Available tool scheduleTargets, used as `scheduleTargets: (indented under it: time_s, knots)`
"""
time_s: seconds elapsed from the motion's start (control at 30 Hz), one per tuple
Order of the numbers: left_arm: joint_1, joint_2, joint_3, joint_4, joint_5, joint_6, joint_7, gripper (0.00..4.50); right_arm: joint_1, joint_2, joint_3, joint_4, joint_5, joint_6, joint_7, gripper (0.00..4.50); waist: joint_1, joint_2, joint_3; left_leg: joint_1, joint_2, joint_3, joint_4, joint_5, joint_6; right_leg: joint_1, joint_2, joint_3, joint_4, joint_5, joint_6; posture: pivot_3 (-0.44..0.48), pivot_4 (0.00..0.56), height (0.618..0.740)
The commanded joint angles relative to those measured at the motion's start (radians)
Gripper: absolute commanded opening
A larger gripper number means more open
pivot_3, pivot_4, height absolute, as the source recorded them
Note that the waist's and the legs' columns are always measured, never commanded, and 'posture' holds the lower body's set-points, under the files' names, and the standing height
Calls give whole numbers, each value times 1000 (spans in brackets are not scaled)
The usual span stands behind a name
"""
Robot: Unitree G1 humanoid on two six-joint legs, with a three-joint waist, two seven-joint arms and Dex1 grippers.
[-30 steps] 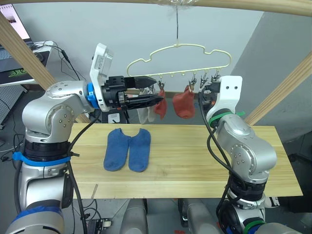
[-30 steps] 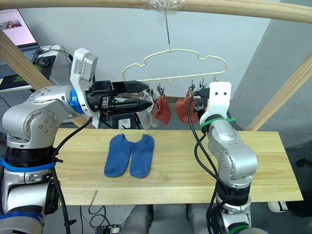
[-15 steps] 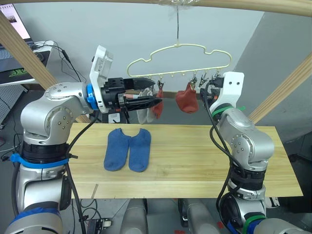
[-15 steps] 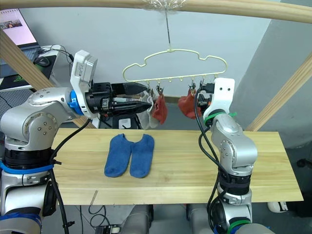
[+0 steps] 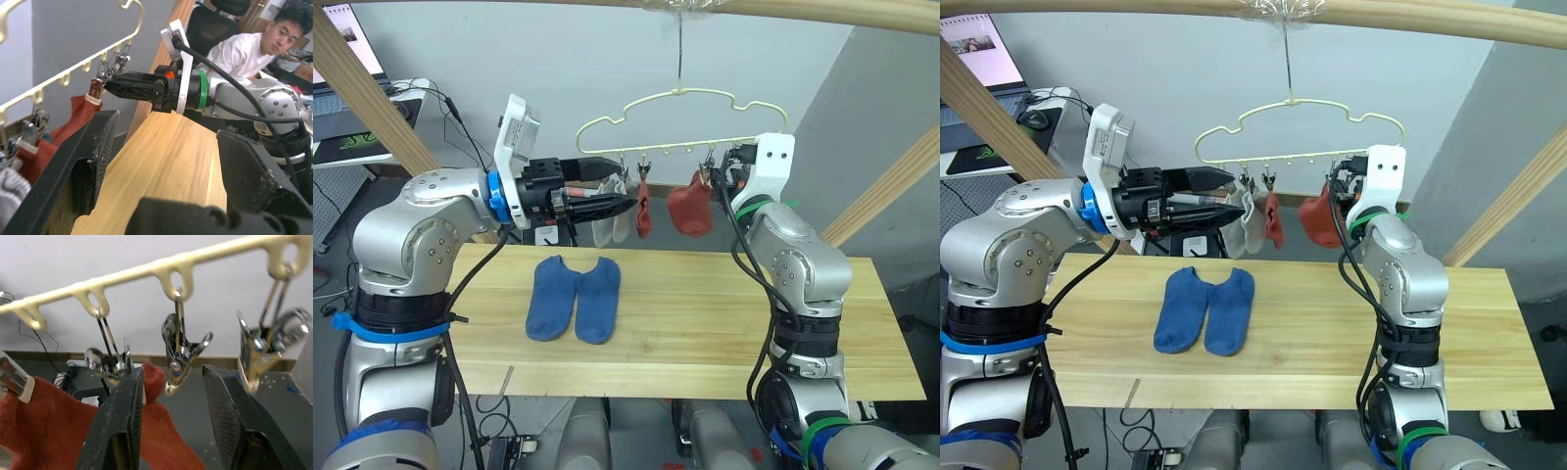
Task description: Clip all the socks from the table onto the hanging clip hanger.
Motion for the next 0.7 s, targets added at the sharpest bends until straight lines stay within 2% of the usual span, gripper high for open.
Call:
scheduleTargets:
  time_s: [0.03, 0.7]
  knots:
    - [-8, 13, 21, -35, -12, -7, 4, 3650, -49, -19, -8, 39, 7, -66, 12, 1934, 1, 0, 0, 0, 0, 0, 0, 0, 0, 0, 0, 0, 0, 0, 0, 173, 218, 740]
    - [9, 8, 17, -48, -5, -15, 32, 3650, -144, -40, -1, 167, 15, -140, 11, 1934, 5, 0, 0, 0, 0, 0, 0, 0, 0, 0, 0, 0, 0, 0, 0, 180, 223, 740]
